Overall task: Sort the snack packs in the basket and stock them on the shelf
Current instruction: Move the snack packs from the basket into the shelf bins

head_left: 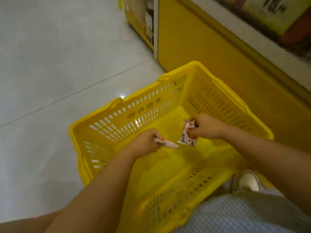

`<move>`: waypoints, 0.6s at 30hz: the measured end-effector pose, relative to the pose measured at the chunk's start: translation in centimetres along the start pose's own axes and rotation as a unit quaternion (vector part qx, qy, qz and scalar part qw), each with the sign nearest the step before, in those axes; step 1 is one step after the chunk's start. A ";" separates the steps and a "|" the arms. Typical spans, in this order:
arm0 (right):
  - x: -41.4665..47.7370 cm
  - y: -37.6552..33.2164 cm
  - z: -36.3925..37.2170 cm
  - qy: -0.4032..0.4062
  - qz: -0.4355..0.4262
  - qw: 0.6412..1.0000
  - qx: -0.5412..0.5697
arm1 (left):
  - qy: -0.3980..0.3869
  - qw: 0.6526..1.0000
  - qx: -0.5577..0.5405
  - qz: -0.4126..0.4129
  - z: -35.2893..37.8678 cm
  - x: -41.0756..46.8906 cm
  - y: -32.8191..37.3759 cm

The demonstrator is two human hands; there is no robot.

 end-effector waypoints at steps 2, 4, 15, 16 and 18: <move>-2.1 0.3 -4.0 0.060 -0.005 0.998 0.028 | 0.014 0.998 -0.036 0.056 -0.5 -0.9 3.6; -4.7 0.3 -7.6 0.109 -0.011 0.993 0.043 | 0.034 0.993 -0.060 0.099 -0.7 -1.9 6.8; -21.1 -2.4 -19.7 0.337 -0.073 0.880 0.328 | 0.128 0.934 -0.211 0.257 -2.2 -9.6 21.2; -22.6 -2.6 -20.5 0.353 -0.083 0.859 0.362 | 0.126 0.928 -0.239 0.258 -2.4 -10.3 22.6; -25.2 -3.2 -21.6 0.375 -0.101 0.811 0.438 | 0.128 0.913 -0.289 0.258 -2.4 -12.0 25.6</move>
Point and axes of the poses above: each hand's wrist, its own x-axis towards the middle knuckle, its own z-axis out of the palm, y = z × x, the point moved 7 cm from there along x, towards the middle knuckle, and after that the axes turned 4 degrees about y, right-handed, at the moved point
